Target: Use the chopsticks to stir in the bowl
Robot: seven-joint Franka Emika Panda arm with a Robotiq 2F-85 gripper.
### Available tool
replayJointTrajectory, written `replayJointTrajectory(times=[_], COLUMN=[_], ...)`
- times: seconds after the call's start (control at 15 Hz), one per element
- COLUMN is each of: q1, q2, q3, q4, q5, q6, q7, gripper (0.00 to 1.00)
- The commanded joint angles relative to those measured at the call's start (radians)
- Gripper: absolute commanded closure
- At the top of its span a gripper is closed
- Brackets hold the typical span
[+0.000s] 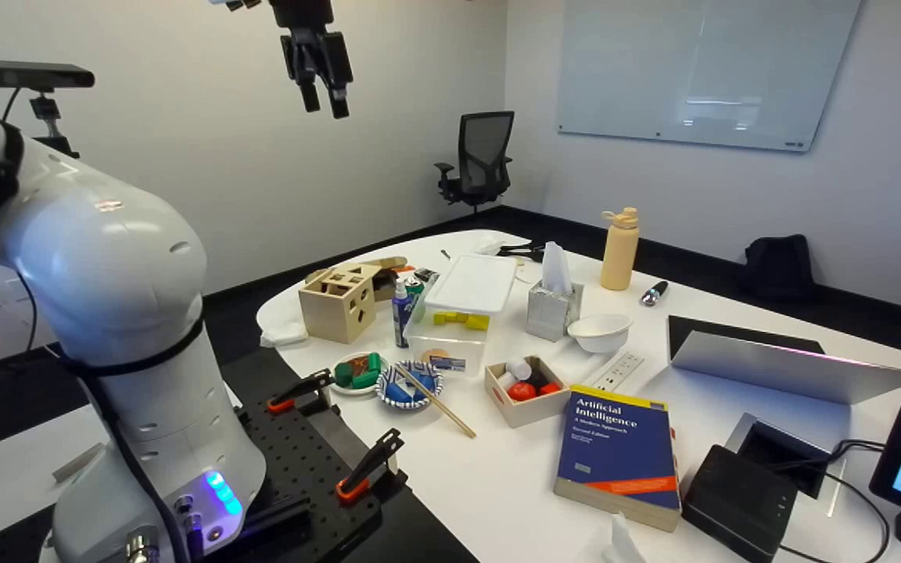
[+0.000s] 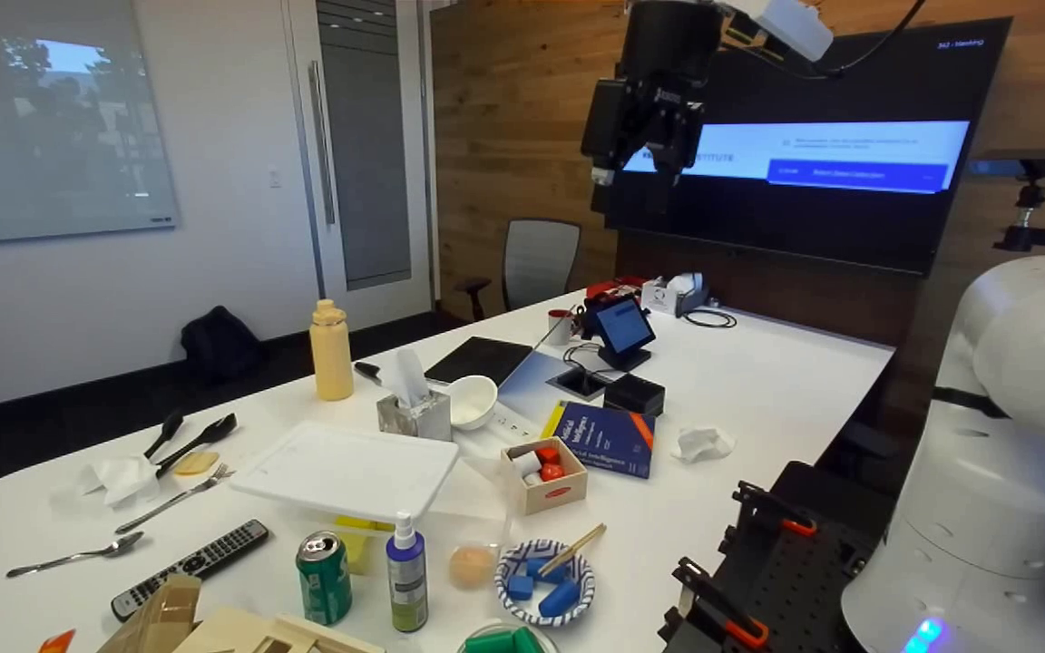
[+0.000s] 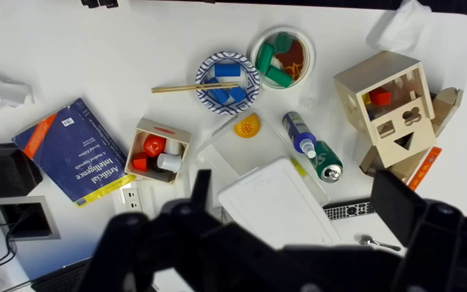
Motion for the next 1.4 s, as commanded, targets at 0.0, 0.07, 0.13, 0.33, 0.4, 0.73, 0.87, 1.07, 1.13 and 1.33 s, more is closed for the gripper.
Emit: replayJointTrajectory(times=[0.0,0.07,0.13,0.33,0.4,0.73,0.87,1.07,1.13,1.33], q1=[-0.060,-0.080,-0.097,-0.146,-0.163,-0.282,-0.332,-0.380,-0.373,-0.369], q2=[0.120,0.151,0.196,0.351,0.407,0.746,0.859,1.005,1.055,1.181], q3=[0.020,0.032,0.038,0.063,0.072,0.071,0.026,-0.054,-0.089,-0.130], q4=[-0.090,-0.121,-0.150,-0.239,-0.258,-0.306,-0.293,-0.249,-0.229,-0.176], q5=[0.006,-0.004,-0.005,-0.021,-0.032,-0.208,-0.383,-0.568,-0.587,-0.549], q6=[0.136,0.195,0.257,0.519,0.608,1.066,1.138,1.163,1.176,1.204], q7=[0.062,0.103,0.143,0.281,0.333,0.644,0.812,1.006,1.043,1.082], gripper=[0.00,0.00,0.00,0.00,0.00,0.00,0.00,0.00,0.00,0.00])
